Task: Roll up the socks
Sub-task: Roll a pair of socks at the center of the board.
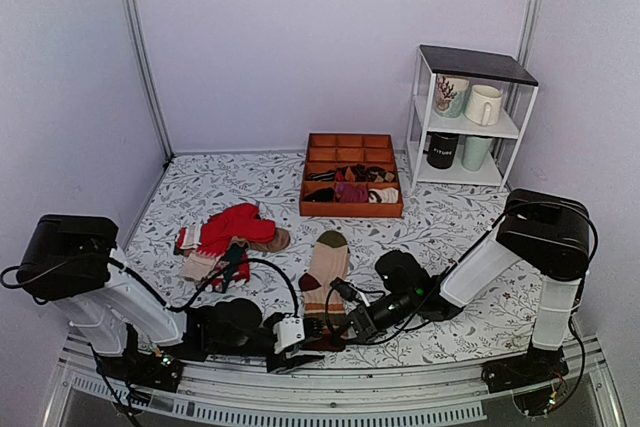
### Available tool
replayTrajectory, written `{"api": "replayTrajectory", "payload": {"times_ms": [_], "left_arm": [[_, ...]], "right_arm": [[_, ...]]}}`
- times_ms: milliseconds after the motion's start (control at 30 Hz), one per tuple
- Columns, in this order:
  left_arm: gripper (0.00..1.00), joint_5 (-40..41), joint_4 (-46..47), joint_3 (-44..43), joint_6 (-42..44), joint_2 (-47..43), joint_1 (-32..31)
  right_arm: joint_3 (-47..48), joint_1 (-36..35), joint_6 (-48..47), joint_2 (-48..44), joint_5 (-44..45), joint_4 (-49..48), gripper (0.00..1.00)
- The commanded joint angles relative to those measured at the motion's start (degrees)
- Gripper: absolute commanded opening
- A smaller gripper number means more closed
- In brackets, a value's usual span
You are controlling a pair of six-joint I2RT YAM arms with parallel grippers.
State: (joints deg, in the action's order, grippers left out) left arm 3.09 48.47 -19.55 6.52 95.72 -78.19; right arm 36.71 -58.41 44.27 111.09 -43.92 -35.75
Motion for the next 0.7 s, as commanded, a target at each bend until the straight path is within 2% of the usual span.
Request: {"api": "replayTrajectory", "payload": {"times_ms": [0, 200, 333, 467, 500, 533, 667], "left_arm": [[0.55, -2.35, -0.23, -1.21, -0.05, 1.6, 0.64], [0.33, -3.56, -1.96, -1.78, -2.39, 3.51, 2.91], [0.25, -4.82, -1.95, -1.28, -3.82, 4.27, 3.45], [0.13, -6.37, -2.68, -1.19, -5.15, 4.4, 3.61], [0.09, -7.01, -3.14, -1.25, -5.65, 4.27, 3.77], [0.01, -7.71, -3.53, -1.23, -6.49, 4.12, 4.06], [0.0, -11.23, -8.57, -1.94, -12.73, 3.64, 6.24]], "right_arm": [[-3.17, 0.08, 0.2, 4.05, 2.16, 8.24, 0.0], [-3.88, 0.08, 0.2, 3.97, 2.17, 7.85, 0.0], [-4.23, 0.04, 0.46, 3.93, 2.26, 7.41, 0.0], [-4.25, 0.05, 0.51, 3.92, 2.02, 7.36, 0.0], [-4.18, 0.05, 0.39, 3.76, 1.96, 7.36, 0.0], [-4.0, 0.11, 0.24, 3.43, 1.87, 7.36, 0.01], [-3.86, -0.49, -4.64, -2.08, 2.74, 6.44, 0.05]]}}
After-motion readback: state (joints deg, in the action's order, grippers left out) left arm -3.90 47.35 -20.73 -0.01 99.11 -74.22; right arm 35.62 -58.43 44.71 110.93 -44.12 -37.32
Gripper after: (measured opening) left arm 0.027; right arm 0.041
